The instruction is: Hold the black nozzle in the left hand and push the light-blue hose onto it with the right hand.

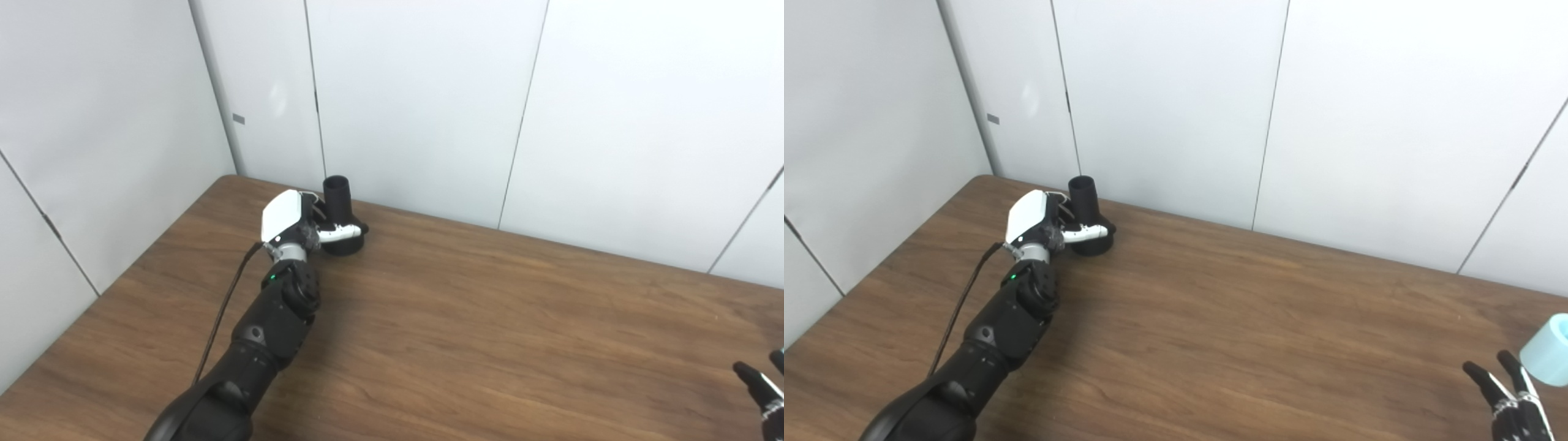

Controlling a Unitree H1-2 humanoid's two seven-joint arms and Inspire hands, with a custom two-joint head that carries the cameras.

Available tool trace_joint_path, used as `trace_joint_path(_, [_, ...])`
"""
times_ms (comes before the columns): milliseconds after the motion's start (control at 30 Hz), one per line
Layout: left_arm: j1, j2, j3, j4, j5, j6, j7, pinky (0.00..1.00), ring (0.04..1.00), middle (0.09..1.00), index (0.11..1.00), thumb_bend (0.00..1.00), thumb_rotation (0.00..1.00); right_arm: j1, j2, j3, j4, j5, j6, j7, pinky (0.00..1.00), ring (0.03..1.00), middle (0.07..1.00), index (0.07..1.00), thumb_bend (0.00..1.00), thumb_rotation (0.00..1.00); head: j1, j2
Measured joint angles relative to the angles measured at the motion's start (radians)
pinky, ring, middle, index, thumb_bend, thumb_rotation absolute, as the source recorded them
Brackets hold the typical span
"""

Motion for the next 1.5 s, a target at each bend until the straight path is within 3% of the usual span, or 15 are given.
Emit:
trace_joint_path(133, [0.018,0.005,-0.038,-0.036,0.028,-0.004,-0.003,0.64,0.644,0.534,0.468,0.52,0.0,0.0,0.001,0.0,-0.001,-0.009,0.0,-0.008,0.96,0.884,0.813,0.925,0.64,1.0,-0.003,0.002])
trace_joint_path(400, [0.05,0.015,-0.089,-0.095,0.074,-0.004,-0.014,0.6,0.632,0.52,0.473,0.52,0.0,0.001,0.004,0.0,-0.006,-0.027,0.0,-0.012,0.94,0.883,0.818,0.927,0.64,1.0,-0.015,0.012])
trace_joint_path(633, [0.099,0.02,-0.087,-0.194,0.077,0.023,-0.058,0.6,0.642,0.518,0.478,0.52,0.0,0.004,0.008,0.0,-0.011,-0.032,0.002,-0.017,0.94,0.873,0.812,0.925,0.63,1.0,-0.058,0.028])
trace_joint_path(733, [0.128,0.019,-0.088,-0.245,0.079,0.039,-0.077,0.56,0.613,0.494,0.49,0.52,0.0,0.01,0.015,0.001,-0.02,-0.039,0.005,-0.025,0.95,0.875,0.816,0.933,0.61,1.0,-0.091,0.037])
trace_joint_path(900, [0.187,0.013,-0.09,-0.351,0.099,0.049,-0.093,0.39,0.503,0.421,0.499,0.52,0.0,0.024,0.036,0.008,-0.045,-0.044,0.026,-0.03,0.94,0.876,0.817,0.93,0.58,1.0,-0.14,0.048])
trace_joint_path(1033, [0.252,-0.025,-0.092,-0.486,0.096,0.079,-0.145,0.45,0.528,0.467,0.494,0.53,0.0,0.037,0.056,0.014,-0.073,-0.04,0.077,-0.034,0.95,0.881,0.813,0.925,0.5,1.0,-0.219,0.063])
trace_joint_path(1133, [0.291,-0.084,-0.107,-0.595,0.098,0.125,-0.207,0.44,0.507,0.473,0.494,0.53,0.0,0.044,0.077,0.011,-0.094,-0.021,0.121,-0.036,0.97,0.906,0.834,0.947,0.51,1.0,-0.229,0.064])
trace_joint_path(1200, [0.302,-0.117,-0.137,-0.64,0.11,0.146,-0.243,0.44,0.553,0.486,0.487,0.53,0.0,0.044,0.081,0.008,-0.106,-0.005,0.154,-0.036,0.99,0.918,0.848,0.955,0.52,1.0,-0.264,0.077])
trace_joint_path(1400, [0.311,-0.173,-0.188,-0.719,0.178,0.158,-0.317,0.48,0.609,0.487,0.487,0.53,0.0,0.058,0.083,-0.013,-0.151,0.02,0.25,-0.059,1.0,0.92,0.841,0.933,0.53,1.0,-0.298,0.092])
trace_joint_path(1500, [0.318,-0.186,-0.21,-0.73,0.204,0.157,-0.326,0.45,0.583,0.469,0.499,0.52,0.0,0.063,0.075,-0.035,-0.166,0.021,0.285,-0.074,0.96,0.904,0.83,0.926,0.51,1.0,-0.321,0.095])
